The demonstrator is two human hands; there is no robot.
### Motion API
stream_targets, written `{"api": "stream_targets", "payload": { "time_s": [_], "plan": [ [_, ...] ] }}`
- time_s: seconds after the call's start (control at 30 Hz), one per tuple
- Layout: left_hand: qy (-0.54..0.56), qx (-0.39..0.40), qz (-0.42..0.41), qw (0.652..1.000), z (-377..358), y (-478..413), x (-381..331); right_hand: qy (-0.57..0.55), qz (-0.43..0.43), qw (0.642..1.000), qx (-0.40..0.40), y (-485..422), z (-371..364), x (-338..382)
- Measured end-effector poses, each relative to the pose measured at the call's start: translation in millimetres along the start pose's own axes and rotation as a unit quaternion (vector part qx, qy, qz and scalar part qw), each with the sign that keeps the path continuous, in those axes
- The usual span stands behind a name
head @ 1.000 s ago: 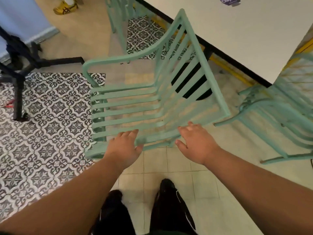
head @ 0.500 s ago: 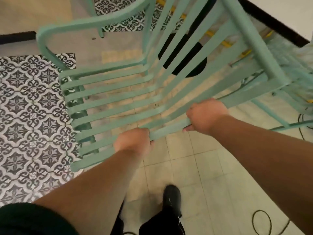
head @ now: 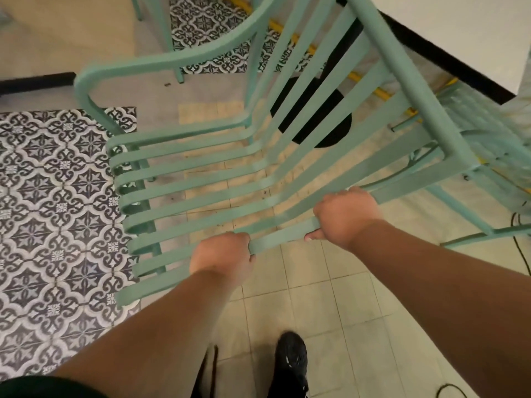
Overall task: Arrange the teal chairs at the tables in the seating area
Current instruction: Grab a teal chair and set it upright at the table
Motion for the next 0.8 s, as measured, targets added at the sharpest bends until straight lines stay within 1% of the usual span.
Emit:
{"api": "stream_targets", "payload": {
  "time_s": [0.23,0.33,0.53,0.7,0.8],
  "plan": [
    [0.005,0.005,-0.013,1.0,-0.9,3.8,10.3,0.008,-0.012,1.0,0.017,6.9,1.7,12.0],
    [-0.006,0.002,-0.022,1.0,-1.1,4.9,20.6,-0.013,-0.025,0.999,0.025,9.5,2.3,21.9],
    [-0.06,-0.004,-0.049,0.997,2.0,3.4,44.5,-0.062,-0.046,0.997,0.031,11.7,5.0,46.5],
    [-0.09,0.015,-0.068,0.994,10.9,-2.3,72.8,-0.114,-0.071,0.989,0.061,5.7,10.6,73.2],
    [-0.117,0.018,-0.079,0.99,19.4,-7.9,89.5,-0.14,-0.086,0.984,0.063,2.9,17.4,89.4]
  ]
}}
Point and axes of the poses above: each hand's wrist, its own y-axis away from the middle knuckle, its own z-axis out of the back of the hand, x = y × z, the point moved 6 cm from there along -y, towards the middle knuckle, and after that the axes turned 6 degrees about z, right-handed, at the moved point
